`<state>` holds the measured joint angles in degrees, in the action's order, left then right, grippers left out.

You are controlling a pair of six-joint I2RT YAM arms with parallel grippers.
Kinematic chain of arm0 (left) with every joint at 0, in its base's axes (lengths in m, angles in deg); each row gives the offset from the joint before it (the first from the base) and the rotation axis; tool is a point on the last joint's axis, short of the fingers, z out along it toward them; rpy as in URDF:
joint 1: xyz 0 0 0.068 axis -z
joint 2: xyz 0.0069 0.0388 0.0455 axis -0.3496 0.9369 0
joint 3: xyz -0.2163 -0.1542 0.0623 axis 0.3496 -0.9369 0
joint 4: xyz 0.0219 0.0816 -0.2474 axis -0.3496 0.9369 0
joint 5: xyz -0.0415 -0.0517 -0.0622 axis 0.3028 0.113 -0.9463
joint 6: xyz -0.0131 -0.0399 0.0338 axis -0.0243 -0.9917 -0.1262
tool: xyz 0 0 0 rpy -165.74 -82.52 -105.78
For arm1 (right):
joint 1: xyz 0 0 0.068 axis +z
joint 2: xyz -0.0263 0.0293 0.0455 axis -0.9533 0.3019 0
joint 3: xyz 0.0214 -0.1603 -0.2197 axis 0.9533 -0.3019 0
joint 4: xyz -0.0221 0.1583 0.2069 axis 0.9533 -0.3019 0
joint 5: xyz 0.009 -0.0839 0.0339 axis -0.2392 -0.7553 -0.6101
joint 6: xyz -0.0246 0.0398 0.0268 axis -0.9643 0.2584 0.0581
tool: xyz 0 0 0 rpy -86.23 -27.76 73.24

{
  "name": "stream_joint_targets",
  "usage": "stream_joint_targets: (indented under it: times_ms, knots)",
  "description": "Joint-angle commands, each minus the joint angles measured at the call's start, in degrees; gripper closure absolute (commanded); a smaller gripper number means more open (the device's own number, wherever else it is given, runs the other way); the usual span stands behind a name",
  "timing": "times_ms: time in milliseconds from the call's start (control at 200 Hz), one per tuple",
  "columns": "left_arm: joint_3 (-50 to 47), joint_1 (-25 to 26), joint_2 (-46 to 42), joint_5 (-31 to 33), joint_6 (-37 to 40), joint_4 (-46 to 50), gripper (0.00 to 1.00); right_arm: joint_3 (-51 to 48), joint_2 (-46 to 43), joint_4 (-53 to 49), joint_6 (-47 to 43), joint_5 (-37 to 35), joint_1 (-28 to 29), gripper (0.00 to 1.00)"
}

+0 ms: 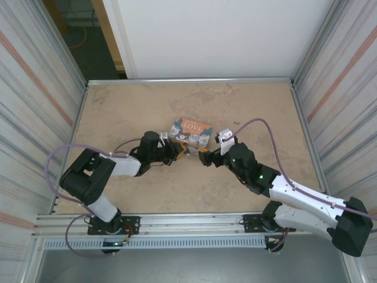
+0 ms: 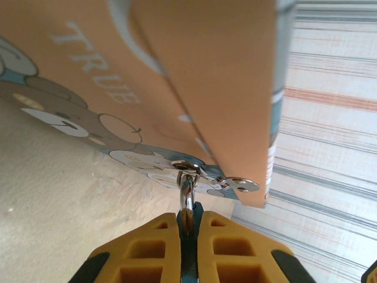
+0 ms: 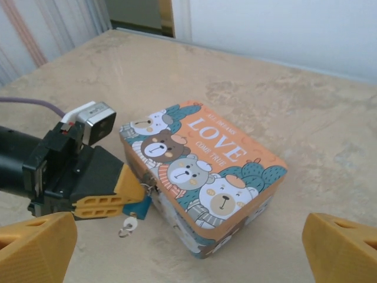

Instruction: Unlock the padlock with the key

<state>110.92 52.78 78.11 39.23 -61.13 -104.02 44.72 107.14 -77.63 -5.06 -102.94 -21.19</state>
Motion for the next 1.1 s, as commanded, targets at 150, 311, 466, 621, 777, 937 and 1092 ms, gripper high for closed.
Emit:
stream_joint_targets:
  times_ms: [150, 311, 466, 621, 777, 937, 1092]
  knots:
    - [2.1, 0.9, -5.6, 2.9, 0.6, 5.6, 1.00, -4.6, -3.2, 3.2, -25.6, -4.2, 5.0, 0.06]
    - [2.6, 1.2, -6.5, 3.6, 0.0, 7.3, 1.00, -5.5, -0.1, 4.4, -31.0, -8.9, 7.7, 0.06]
    - [2.7, 1.3, -6.5, 3.8, -0.1, 7.6, 1.00, -6.8, 6.8, 9.1, -33.3, -13.2, 10.8, 0.05]
    - [2.9, 1.5, -6.5, 3.6, 0.0, 7.6, 1.00, -8.2, 14.2, 15.5, -33.7, -13.4, 11.9, 0.04]
    - [3.0, 1.6, -6.6, 3.6, 0.0, 7.8, 1.00, -7.6, 20.9, 20.7, -35.1, -12.3, 12.3, 0.05]
    - [3.0, 1.8, -6.7, 3.7, 0.0, 7.8, 1.00, -5.8, 26.1, 24.1, -35.8, -10.6, 12.2, 0.10]
    - [3.0, 1.8, -6.8, 3.6, 0.1, 7.8, 1.00, -4.2, 29.3, 26.1, -36.5, -9.6, 12.1, 0.17]
